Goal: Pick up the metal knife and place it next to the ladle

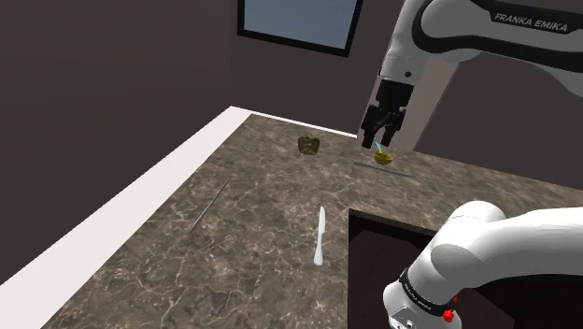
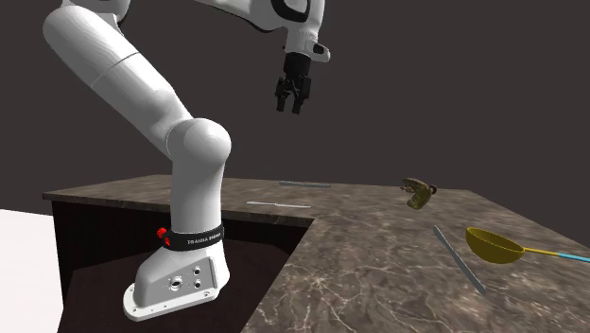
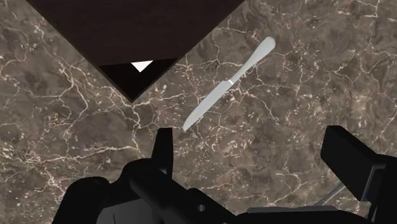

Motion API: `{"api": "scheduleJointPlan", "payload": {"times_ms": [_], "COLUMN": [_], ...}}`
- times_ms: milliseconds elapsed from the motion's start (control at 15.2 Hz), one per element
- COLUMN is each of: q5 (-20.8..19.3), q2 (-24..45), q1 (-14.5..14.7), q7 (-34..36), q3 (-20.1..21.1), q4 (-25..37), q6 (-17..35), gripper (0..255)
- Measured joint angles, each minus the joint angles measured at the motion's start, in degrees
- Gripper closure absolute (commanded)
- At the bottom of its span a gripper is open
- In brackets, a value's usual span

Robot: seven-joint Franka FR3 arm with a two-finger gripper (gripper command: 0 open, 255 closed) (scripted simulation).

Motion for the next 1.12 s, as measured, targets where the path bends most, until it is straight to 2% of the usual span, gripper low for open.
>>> {"api": "scheduleJointPlan", "payload": {"times_ms": [132, 396, 726, 1122], "q5": [0.36, 2.15, 5.71, 10.67], "q2": [-0.56, -3.76, -5.81, -2.20], "q1": [-0.20, -1.98, -3.58, -4.96], "q7": [1.21, 9.23, 20.96, 35.41], "q3": [0.74, 5.05, 12.19, 22.07], "q4": [-1.22, -9.18, -19.07, -27.43], "q6": [0.92, 7.40, 17.62, 31.87], "gripper": [0, 0, 0, 0]}}
